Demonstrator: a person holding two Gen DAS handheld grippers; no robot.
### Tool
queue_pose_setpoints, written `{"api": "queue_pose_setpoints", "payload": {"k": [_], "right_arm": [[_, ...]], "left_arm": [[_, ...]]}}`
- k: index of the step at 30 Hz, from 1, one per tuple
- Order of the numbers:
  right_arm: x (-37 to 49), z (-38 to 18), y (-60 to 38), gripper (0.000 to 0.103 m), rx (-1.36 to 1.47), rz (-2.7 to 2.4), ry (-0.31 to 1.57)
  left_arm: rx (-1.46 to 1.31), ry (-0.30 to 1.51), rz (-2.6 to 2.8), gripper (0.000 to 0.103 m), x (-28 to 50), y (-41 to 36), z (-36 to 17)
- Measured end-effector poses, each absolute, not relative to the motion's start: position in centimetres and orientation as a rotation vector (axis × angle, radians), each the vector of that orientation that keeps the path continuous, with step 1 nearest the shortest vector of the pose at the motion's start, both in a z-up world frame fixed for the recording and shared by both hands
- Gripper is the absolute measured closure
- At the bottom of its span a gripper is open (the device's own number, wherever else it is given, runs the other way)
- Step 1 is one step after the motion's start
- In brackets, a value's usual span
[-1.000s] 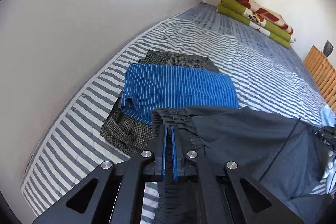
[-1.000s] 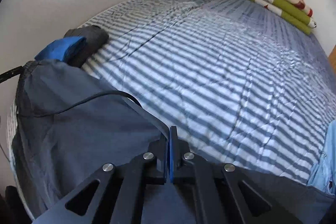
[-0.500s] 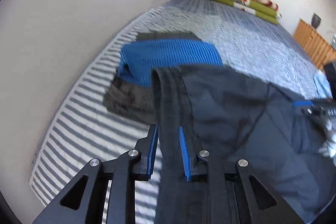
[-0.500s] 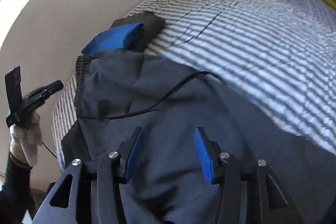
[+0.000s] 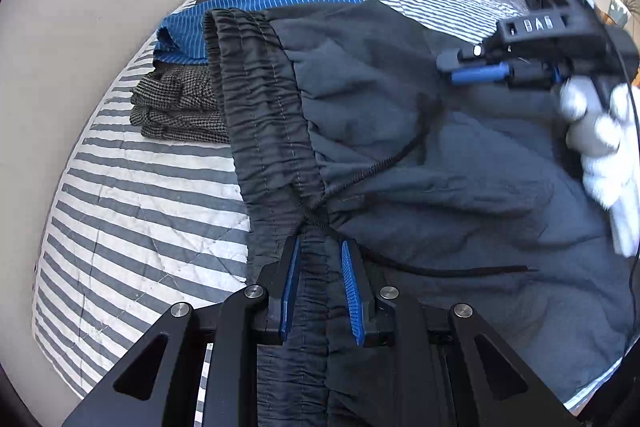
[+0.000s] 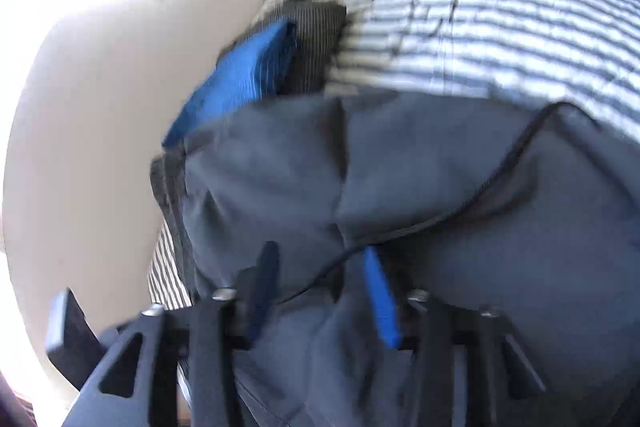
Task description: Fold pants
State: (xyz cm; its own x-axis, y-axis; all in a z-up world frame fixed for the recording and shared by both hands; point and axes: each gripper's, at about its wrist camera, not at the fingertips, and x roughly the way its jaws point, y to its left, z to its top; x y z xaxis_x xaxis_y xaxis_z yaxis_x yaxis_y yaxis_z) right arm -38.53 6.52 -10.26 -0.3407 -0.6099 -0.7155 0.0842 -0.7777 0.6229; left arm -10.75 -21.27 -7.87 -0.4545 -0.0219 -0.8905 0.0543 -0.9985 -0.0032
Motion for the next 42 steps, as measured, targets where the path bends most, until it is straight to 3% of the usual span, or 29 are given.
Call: {"api": "queue_pose_setpoints", "payload": {"k": [1, 3, 8, 11, 12, 14, 21, 26, 29, 32, 35, 38, 42], "right_arm": [[-38.2, -9.3, 6.7, 0.097, 1.428, -2.171, -0.695], [-36.7, -6.7, 7.0, 0.098, 1.328, -2.224, -0.661], [-29.8, -0.7, 9.2, 0.099, 1.194, -2.203, -0.589], [-24.8, 1.1, 11.5, 0.098, 1.256, -2.199, -0.524], [-24.0, 1.3, 11.9, 0.095, 1.292, -2.194, -0.512], [-20.8, 1.0, 13.5, 0.063, 1.385, -2.19, -0.501], [-11.4, 0.0, 24.5, 0.062, 1.489, -2.535, -0.419], [-7.1, 0.4, 38.1, 0.062, 1.584, -2.848, -0.572], [-5.2, 0.6, 45.9, 0.062, 1.624, -2.959, -0.77], [-4.2, 0.5, 51.8, 0.062, 1.608, -2.989, -0.992], [-4.7, 0.5, 55.5, 0.062, 1.577, -3.021, -1.081], [-6.5, 0.4, 58.1, 0.062, 1.577, -3.024, -1.065], [-10.6, 0.7, 59.1, 0.06, 1.643, -3.096, -0.81]], "left_arm": [[1.62, 0.046, -2.641, 0.08, -10.6, -21.2, -8.0], [1.625, 0.049, -2.64, 0.08, -10.3, -21.1, -8.1], [1.61, 0.049, -2.64, 0.08, -9.4, -21.0, -7.5], [1.594, 0.012, -2.646, 0.08, -8.6, -20.6, -6.6], [1.589, 0.009, -2.646, 0.08, -8.3, -20.4, -6.3], [1.581, 0.012, -2.645, 0.08, -8.0, -20.0, -5.6], [1.561, -0.046, -2.725, 0.08, -8.2, -15.9, -2.6], [1.549, -0.134, -2.816, 0.08, -10.5, -11.3, -0.4], [1.572, -0.177, -2.861, 0.08, -12.5, -7.7, 0.3], [1.592, -0.276, -2.903, 0.068, -14.3, -3.7, 0.5], [1.628, -0.389, -2.917, 0.068, -16.1, 0.1, 0.0], [1.666, -0.411, -2.925, 0.068, -18.0, 2.6, -0.4], [1.73, -0.379, -2.912, 0.068, -19.9, 4.9, -1.3]]}}
